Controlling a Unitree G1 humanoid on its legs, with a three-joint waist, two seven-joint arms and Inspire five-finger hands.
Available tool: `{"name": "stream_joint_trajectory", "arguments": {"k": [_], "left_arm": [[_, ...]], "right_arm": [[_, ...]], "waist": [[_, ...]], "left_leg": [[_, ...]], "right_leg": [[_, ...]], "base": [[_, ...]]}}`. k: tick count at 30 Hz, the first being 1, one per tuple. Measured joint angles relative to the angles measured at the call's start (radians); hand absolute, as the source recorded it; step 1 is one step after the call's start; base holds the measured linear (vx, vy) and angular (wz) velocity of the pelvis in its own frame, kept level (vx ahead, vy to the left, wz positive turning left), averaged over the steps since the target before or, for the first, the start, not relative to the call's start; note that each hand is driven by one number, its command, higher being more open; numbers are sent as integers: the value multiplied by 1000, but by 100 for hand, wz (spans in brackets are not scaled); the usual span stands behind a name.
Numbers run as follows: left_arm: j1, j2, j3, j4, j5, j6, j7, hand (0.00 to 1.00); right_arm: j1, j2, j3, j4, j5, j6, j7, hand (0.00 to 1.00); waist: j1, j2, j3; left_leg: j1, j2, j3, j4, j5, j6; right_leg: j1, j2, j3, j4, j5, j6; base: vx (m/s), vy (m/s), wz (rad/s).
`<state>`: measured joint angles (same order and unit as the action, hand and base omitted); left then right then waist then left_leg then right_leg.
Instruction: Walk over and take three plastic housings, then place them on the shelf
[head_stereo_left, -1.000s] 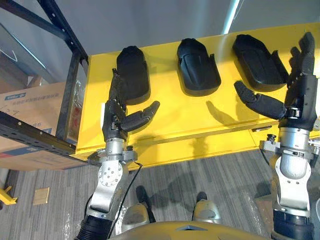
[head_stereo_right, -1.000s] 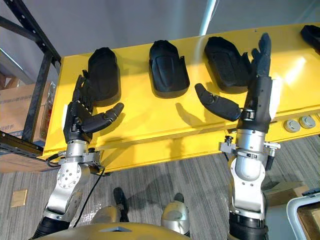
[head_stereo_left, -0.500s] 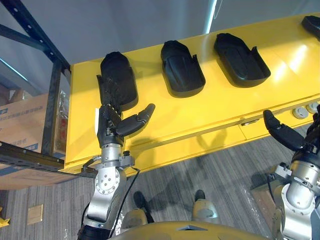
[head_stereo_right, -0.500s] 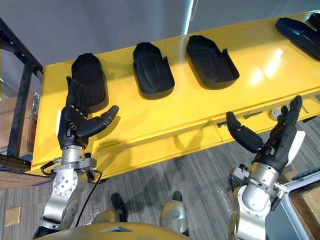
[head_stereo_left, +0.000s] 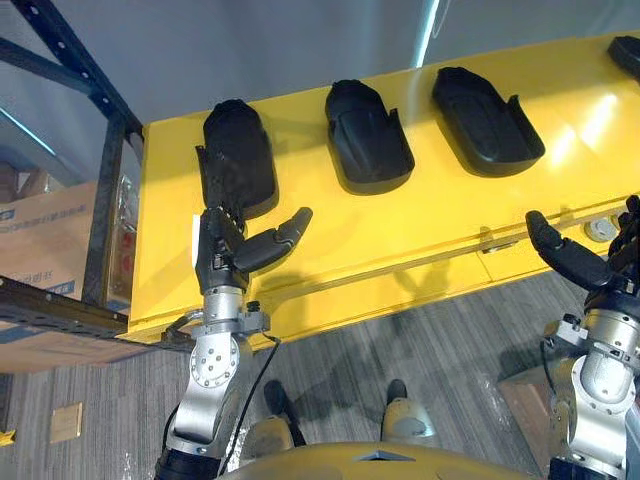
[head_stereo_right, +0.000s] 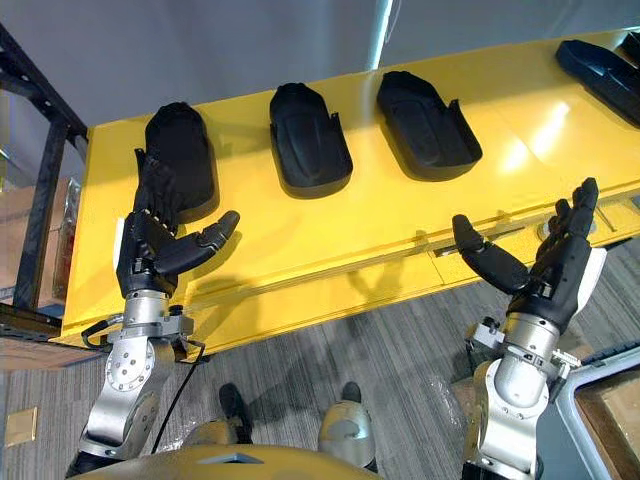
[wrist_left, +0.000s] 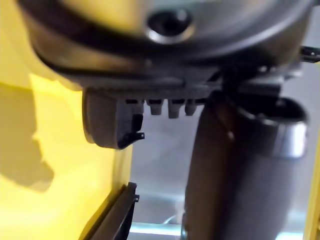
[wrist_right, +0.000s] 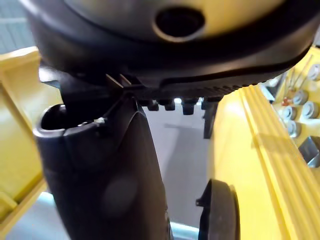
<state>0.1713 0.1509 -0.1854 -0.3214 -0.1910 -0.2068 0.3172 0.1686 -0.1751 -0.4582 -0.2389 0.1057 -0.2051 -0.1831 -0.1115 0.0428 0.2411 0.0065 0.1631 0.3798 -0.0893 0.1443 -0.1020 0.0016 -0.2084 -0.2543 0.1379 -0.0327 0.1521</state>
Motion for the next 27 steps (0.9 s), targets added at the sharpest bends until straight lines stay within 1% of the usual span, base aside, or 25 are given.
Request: {"name": "stream_joint_trajectory", "arguments": {"k": [4,5,7,10,11,16,22,23,25,27], "left_arm": [[-2,0,8,0,0,-7,4,100],[-5,0,8,1,0,-43,21,100],[-6,0,14,0,0,-89,38,100],[-24,-1,21,-2,8,-153,87,100],[-29,-3,26,-3,10,-164,100,100],[-53,-18,53,-5,10,-166,137,100],[-56,-17,61,-6,10,-166,137,100],[-58,-17,64,-6,10,-166,137,100],[-62,-17,64,-6,10,-166,134,100],[-92,-17,72,-6,-1,-162,95,100]], "right_arm": [[-33,-30,29,30,18,0,24,100],[-43,-34,42,48,20,0,30,100],[-59,-34,53,70,20,0,39,100],[-73,-50,78,121,20,0,45,100],[-73,-60,86,132,21,0,46,100],[-120,-68,96,197,21,0,48,100],[-182,-110,117,263,21,0,50,100],[-205,-111,117,281,21,0,52,100],[-234,-119,118,302,21,0,53,100],[-276,-151,119,339,21,0,54,100]], "waist": [[1,1,0],[3,1,0],[4,1,0],[9,3,0],[11,5,0],[15,9,1],[25,12,6],[26,14,10],[26,17,15],[29,18,42]], "left_leg": [[-10,0,-20,0,6,0],[-17,0,-27,1,13,5],[-18,1,-28,2,17,7],[-15,0,-35,3,24,7],[-15,-1,-37,3,24,7],[-18,-1,-57,1,26,1],[-38,-1,-74,3,41,3],[-39,-1,-77,3,48,11],[-43,-2,-83,3,50,10],[-53,-2,-103,3,56,6]], "right_leg": [[-1,-1,-15,10,-7,-3],[-10,-1,-19,22,-13,-3],[-18,-2,-19,33,-17,-4],[-19,-6,-20,55,-28,-7],[-19,-7,-21,58,-30,-7],[-22,-12,-38,92,-52,-11],[-51,-16,-47,125,-57,-17],[-51,-16,-48,126,-58,-17],[-51,-17,-54,129,-58,-17],[-57,-22,-70,155,-70,-24]], "base": [[-5,-4,14],[-6,-7,11],[-2,-4,4],[-4,-6,5],[-23,-4,7],[-44,-8,10],[-32,-11,7],[-14,-14,5],[-32,-14,14],[-63,-19,21]]}}
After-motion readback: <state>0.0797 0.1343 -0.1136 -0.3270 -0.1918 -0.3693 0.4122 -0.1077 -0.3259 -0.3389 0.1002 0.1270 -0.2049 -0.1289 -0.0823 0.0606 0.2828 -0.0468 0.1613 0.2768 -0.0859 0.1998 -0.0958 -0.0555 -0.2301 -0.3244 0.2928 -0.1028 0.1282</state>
